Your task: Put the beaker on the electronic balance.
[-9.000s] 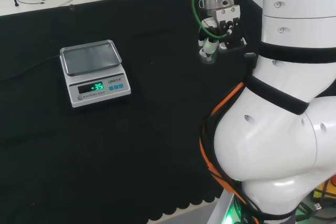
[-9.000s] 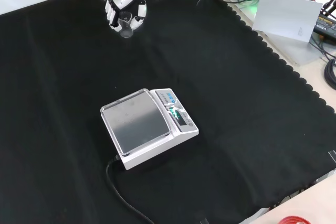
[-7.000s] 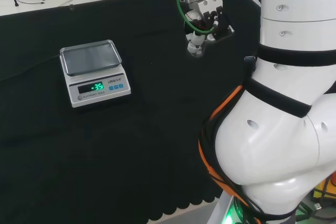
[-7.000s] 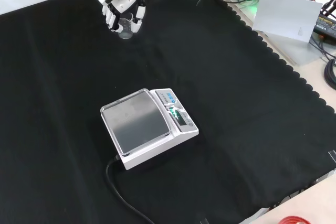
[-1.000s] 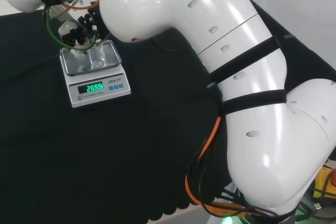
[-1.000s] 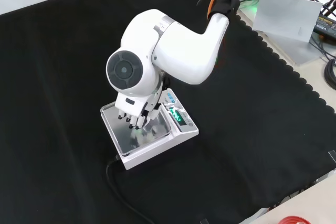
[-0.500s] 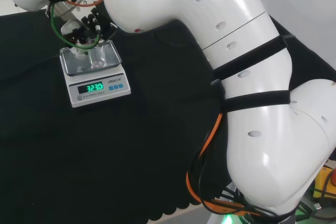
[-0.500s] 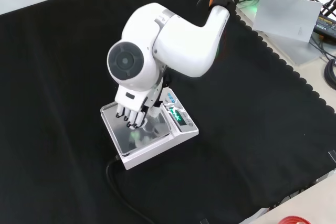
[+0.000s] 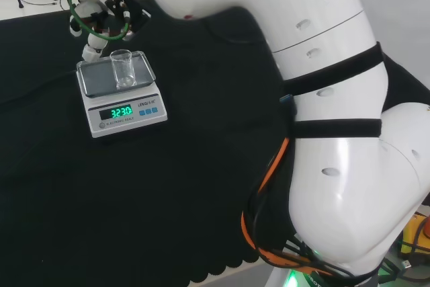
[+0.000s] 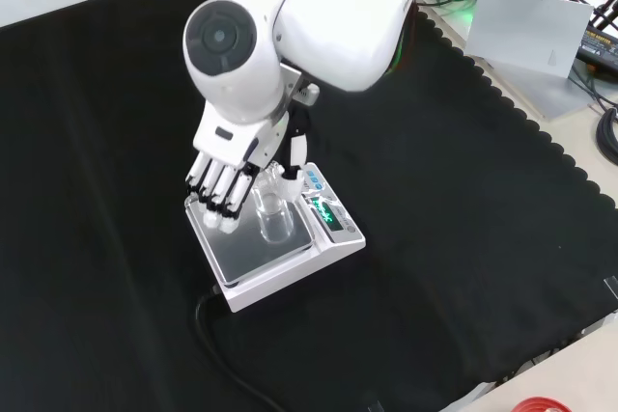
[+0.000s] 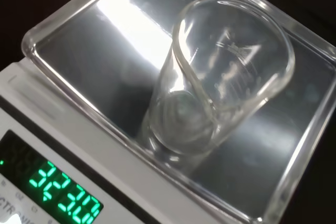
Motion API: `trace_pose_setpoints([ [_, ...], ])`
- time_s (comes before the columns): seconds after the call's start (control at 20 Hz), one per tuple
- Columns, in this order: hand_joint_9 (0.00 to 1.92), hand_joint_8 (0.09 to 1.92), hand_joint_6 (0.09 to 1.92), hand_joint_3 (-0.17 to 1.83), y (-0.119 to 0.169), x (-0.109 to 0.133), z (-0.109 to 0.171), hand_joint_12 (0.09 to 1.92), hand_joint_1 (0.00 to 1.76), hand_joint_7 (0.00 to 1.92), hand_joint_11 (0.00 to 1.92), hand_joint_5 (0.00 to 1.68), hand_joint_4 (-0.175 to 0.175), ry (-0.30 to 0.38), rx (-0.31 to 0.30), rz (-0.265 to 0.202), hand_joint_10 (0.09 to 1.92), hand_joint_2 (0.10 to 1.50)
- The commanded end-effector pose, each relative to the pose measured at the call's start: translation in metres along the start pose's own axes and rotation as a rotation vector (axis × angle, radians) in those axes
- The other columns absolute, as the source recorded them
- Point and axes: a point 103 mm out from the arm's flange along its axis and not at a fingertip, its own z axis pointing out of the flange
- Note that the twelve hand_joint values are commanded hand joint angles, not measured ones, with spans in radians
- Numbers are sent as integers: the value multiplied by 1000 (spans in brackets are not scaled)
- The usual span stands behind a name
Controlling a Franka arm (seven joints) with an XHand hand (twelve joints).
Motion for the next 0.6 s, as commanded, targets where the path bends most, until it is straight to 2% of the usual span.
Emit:
trace_pose_setpoints([
  [0.05, 320, 709, 245, -175, -55, -28, 1, 1426, 670, 189, 82, 364, -51, -7, -58, 48, 839, 942],
  [0.35, 389, 715, 261, -175, -124, -63, 7, 1420, 683, 249, 128, 413, -56, 30, -115, 101, 834, 950],
  [0.6, 398, 716, 269, -175, -177, -92, 26, 1417, 684, 261, 136, 424, -56, 82, -123, 190, 830, 954],
])
